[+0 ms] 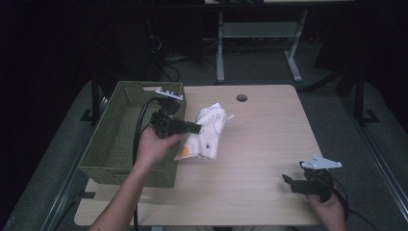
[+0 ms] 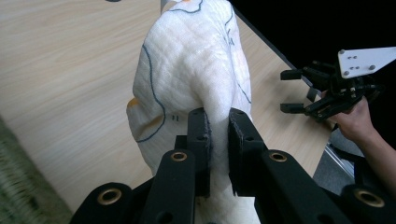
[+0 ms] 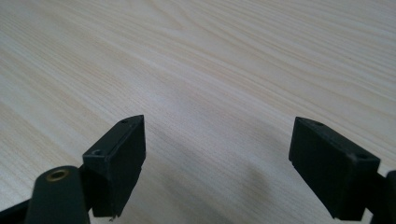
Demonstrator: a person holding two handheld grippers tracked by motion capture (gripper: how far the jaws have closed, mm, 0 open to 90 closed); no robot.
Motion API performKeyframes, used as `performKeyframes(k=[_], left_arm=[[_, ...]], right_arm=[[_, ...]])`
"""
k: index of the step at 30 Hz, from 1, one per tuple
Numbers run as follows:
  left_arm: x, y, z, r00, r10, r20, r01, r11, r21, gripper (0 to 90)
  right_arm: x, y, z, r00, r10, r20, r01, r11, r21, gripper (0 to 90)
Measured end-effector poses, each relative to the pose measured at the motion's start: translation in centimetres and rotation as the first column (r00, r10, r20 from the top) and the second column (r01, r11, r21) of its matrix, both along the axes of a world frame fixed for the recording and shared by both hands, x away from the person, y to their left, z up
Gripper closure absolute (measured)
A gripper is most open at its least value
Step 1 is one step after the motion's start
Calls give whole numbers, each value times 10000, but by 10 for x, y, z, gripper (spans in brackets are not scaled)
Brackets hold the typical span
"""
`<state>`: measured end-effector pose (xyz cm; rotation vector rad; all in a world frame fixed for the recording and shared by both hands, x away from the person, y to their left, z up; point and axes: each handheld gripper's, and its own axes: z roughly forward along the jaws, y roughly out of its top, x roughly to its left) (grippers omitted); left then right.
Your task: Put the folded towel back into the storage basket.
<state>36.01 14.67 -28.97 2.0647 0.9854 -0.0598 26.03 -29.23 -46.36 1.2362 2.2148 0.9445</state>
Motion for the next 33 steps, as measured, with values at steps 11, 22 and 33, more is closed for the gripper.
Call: performKeyframes(k=[11,22,33], left_arm=[[-1,24,5,9994,336,-26,-335,9994,16,811],[-4,51,9,9971,761,26,-761,9971,-83,811],[-2,77,11,9925,1219,25,-1219,9925,100,810]], right_arm=[[0,-1,0,10000,-65,13,65,10000,13,183],[0,-1,0,10000,-68,9,68,10000,-42,182],[0,-2,0,9999,-128,-10,128,9999,-28,181]])
